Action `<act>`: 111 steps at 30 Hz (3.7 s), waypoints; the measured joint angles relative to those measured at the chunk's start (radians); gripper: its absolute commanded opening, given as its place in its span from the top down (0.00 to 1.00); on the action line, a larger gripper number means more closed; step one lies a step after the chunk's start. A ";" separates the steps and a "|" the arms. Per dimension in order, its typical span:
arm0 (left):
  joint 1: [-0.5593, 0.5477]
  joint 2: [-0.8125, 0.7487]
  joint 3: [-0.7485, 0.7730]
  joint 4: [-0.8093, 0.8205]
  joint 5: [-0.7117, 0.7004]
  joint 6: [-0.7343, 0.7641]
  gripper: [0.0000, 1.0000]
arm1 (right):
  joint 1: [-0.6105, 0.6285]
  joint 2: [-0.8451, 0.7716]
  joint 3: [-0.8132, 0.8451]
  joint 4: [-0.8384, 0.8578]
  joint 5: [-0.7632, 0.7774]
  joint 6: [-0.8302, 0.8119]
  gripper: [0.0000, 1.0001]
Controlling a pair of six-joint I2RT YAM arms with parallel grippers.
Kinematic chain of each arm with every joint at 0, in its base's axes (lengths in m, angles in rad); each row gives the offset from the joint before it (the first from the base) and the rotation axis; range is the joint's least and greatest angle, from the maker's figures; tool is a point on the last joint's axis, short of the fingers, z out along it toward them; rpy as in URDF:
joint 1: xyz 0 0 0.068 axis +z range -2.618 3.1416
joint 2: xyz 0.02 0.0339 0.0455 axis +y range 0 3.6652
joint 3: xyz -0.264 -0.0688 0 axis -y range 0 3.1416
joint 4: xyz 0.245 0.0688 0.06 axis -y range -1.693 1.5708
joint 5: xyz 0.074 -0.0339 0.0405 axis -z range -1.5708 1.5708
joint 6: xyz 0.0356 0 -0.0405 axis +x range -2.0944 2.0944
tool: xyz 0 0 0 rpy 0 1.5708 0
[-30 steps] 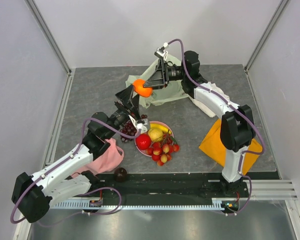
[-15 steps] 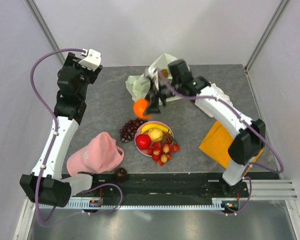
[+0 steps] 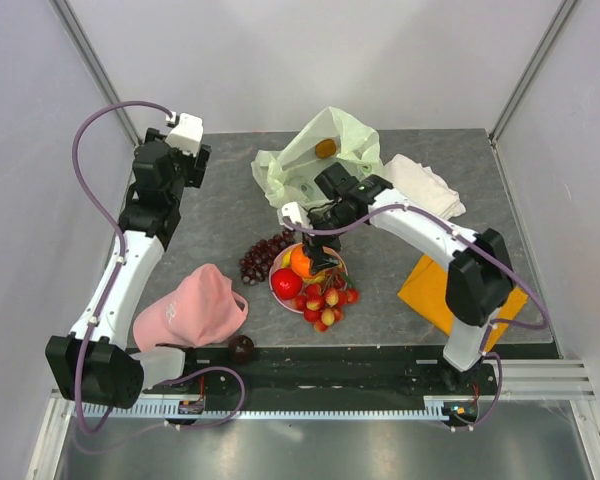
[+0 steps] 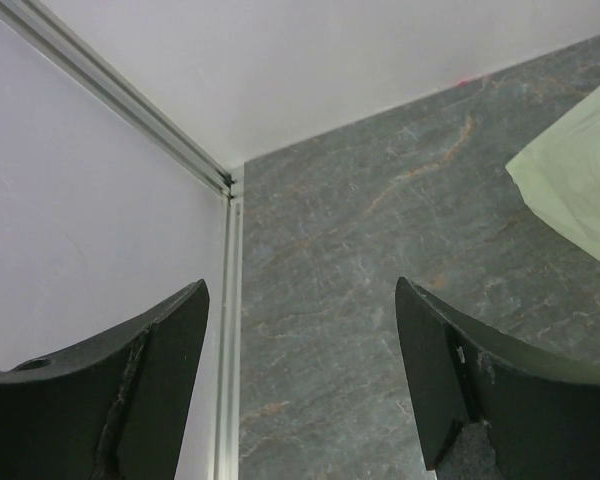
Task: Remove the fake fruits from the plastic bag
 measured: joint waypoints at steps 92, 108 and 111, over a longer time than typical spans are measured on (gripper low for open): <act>0.000 0.119 -0.027 -0.127 0.140 -0.185 0.17 | -0.057 -0.009 0.243 -0.065 0.048 0.282 0.02; 0.002 0.136 0.066 -0.365 0.250 -0.215 0.21 | -0.207 -0.139 -0.105 0.026 0.042 0.510 0.02; 0.011 0.182 0.130 -0.510 0.335 -0.198 0.20 | -0.204 -0.150 -0.077 0.048 0.042 0.521 0.02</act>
